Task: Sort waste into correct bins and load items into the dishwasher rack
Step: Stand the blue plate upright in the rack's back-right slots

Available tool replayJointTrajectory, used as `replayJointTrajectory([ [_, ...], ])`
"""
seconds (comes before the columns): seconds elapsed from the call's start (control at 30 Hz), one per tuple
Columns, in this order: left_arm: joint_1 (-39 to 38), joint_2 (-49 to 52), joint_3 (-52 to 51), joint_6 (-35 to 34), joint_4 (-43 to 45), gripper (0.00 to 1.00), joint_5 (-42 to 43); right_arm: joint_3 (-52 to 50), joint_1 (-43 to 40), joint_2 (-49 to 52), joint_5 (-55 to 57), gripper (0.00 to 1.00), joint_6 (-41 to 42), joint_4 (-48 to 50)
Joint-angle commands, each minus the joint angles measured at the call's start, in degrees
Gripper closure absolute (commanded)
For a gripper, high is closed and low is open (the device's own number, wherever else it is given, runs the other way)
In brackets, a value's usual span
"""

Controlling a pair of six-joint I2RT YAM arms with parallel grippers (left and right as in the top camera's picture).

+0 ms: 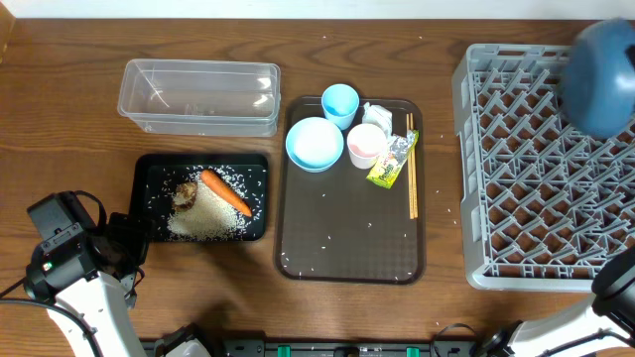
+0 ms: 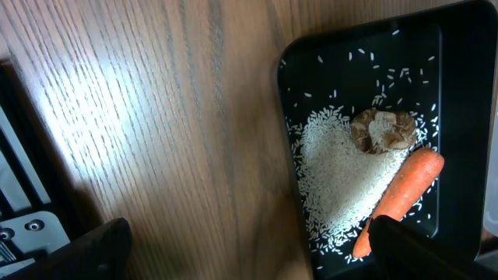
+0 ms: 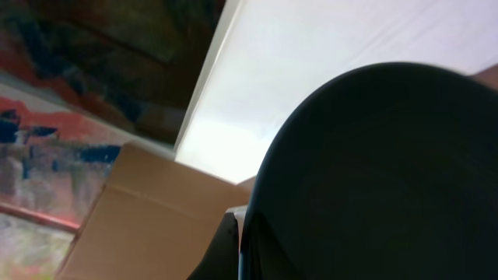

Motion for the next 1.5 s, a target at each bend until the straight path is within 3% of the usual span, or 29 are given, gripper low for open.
replayJointTrajectory([
  [0.0,0.3,0.0,-0.1,0.3,-0.1,0.02,0.0,-2.4,2.7,0.0,0.4,0.99,1.1,-0.2],
  [0.37,0.3,0.0,-0.1,0.3,-0.1,0.02,0.0,-6.5,4.2,0.1,4.0,0.99,1.1,-0.2],
  [0.97,0.3,0.0,-0.1,0.3,-0.1,0.02,0.0,-6.5,-0.6,0.1,5.7,0.99,0.2,-0.7],
  [1.47,0.3,0.0,-0.1,0.3,-0.1,0.02,0.0,-6.5,-8.7,-0.6,4.9,0.54,-1.0,0.0],
])
